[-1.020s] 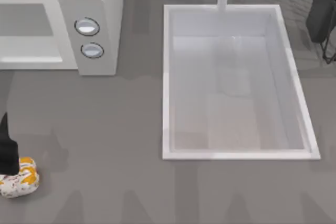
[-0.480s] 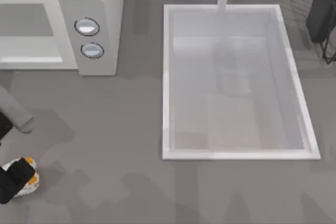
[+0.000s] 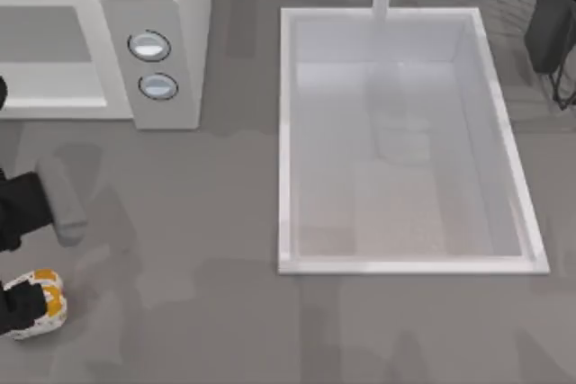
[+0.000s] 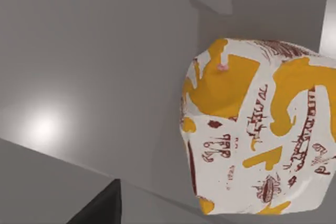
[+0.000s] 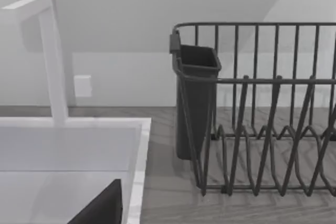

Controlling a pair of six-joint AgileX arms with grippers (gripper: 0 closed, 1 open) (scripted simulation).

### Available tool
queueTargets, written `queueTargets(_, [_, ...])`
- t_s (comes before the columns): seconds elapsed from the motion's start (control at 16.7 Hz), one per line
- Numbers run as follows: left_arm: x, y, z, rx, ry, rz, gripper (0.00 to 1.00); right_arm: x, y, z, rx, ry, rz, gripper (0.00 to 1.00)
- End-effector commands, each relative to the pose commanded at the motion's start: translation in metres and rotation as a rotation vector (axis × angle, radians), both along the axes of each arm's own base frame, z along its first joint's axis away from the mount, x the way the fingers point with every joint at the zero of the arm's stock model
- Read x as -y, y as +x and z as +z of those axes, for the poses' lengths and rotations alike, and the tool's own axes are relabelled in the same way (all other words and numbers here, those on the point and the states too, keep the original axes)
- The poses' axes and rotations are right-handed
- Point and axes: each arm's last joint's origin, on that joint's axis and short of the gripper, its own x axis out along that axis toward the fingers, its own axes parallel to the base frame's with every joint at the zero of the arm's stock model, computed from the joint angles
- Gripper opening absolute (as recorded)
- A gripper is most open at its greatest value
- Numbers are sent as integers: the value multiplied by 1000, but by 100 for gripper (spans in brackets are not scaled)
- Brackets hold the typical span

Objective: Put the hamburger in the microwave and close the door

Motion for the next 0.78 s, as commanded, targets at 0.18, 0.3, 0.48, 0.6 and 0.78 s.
queueTargets(0.18, [0,2,0,-12,2,-15,100,0,0,0,0,0,0,100])
queueTargets(0.3, [-1,2,0,-10,1,-9,100,0,0,0,0,0,0,100])
queueTargets(0.48, [0,2,-10,-17,2,-13,100,0,0,0,0,0,0,100])
queueTargets(0.6, [0,4,-27,-15,2,-14,100,0,0,0,0,0,0,100])
queueTargets(0.78, [1,6,-57,2,1,-13,100,0,0,0,0,0,0,100])
